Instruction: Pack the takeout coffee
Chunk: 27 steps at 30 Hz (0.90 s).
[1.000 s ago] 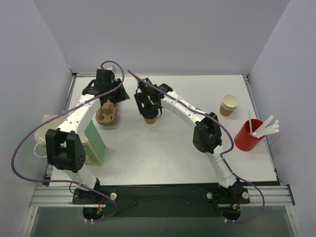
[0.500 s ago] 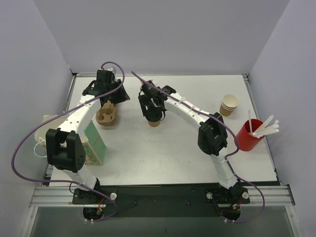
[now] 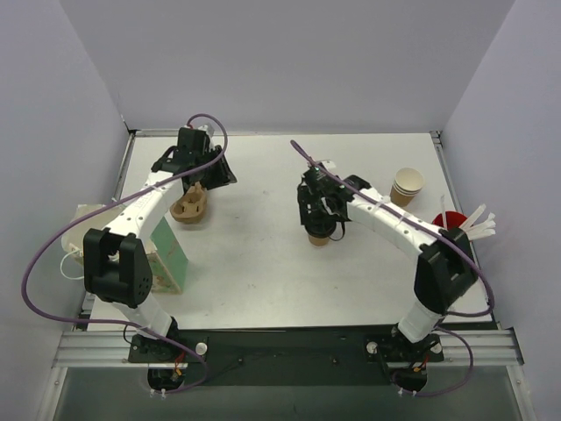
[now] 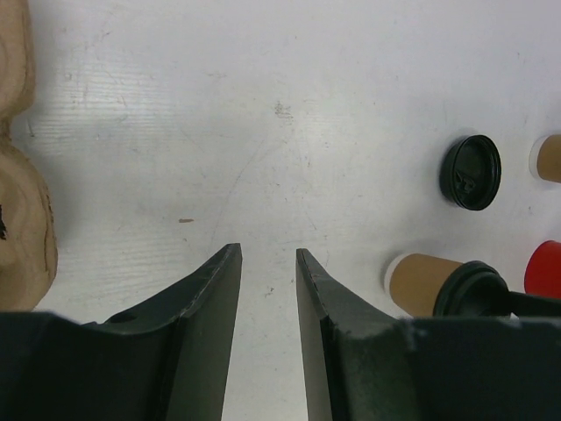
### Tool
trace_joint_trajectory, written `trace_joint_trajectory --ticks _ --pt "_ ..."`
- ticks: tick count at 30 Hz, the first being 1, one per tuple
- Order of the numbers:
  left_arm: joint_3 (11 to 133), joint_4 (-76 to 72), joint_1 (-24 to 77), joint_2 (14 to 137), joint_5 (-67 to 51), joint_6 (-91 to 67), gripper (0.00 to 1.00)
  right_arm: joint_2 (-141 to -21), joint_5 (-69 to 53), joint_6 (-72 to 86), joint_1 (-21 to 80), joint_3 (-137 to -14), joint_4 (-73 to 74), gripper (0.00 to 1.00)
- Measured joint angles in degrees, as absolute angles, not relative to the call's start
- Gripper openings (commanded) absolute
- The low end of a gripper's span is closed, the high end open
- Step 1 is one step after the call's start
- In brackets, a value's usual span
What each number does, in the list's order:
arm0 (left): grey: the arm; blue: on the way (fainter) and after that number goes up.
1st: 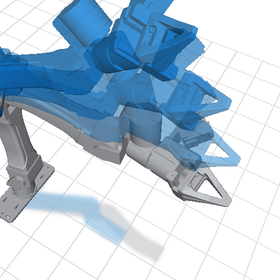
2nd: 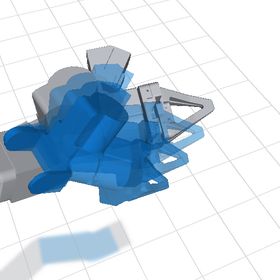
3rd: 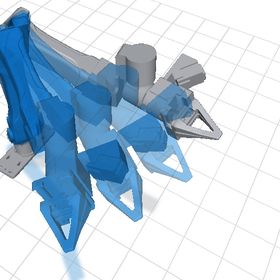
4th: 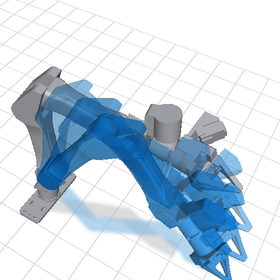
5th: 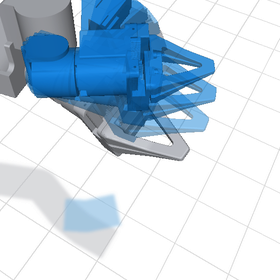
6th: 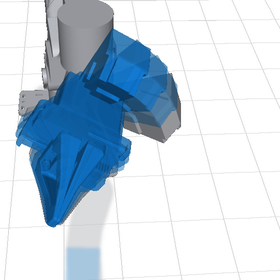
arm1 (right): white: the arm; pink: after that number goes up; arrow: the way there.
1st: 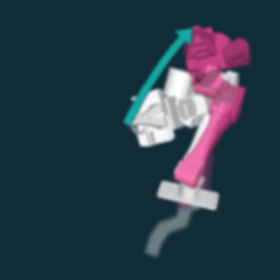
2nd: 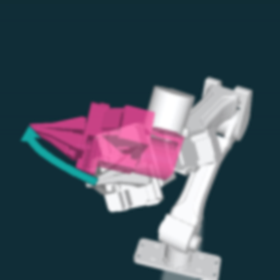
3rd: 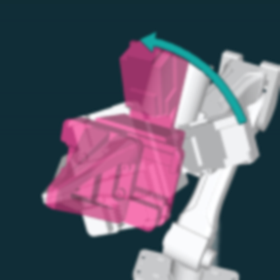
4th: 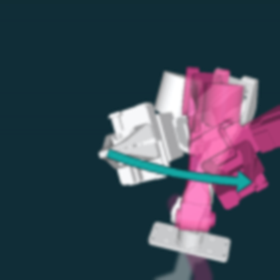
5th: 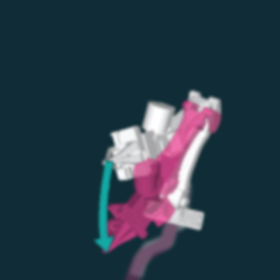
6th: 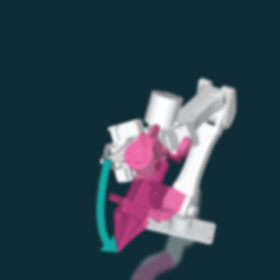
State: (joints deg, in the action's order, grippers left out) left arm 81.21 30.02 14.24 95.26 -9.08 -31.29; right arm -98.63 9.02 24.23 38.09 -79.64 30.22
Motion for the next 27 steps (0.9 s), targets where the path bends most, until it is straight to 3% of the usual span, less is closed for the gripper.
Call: trace_joint_trajectory --ticks 12,23,27 --pt "80.2 29.74 15.73 94.52 -9.23 -31.27 0.42 -75.48 15.79 28.01 30.13 -56.84 27.0 0.61" --pt "79.26 29.71 16.05 93.97 -9.23 -31.27 0.42 -73.21 15.42 29.87 24.95 -50.65 23.62 0.67" --pt "79.2 29.71 16.05 93.95 -9.23 -31.24 0.42 -73.21 14.98 30.61 24.77 -50.33 22.74 0.77"
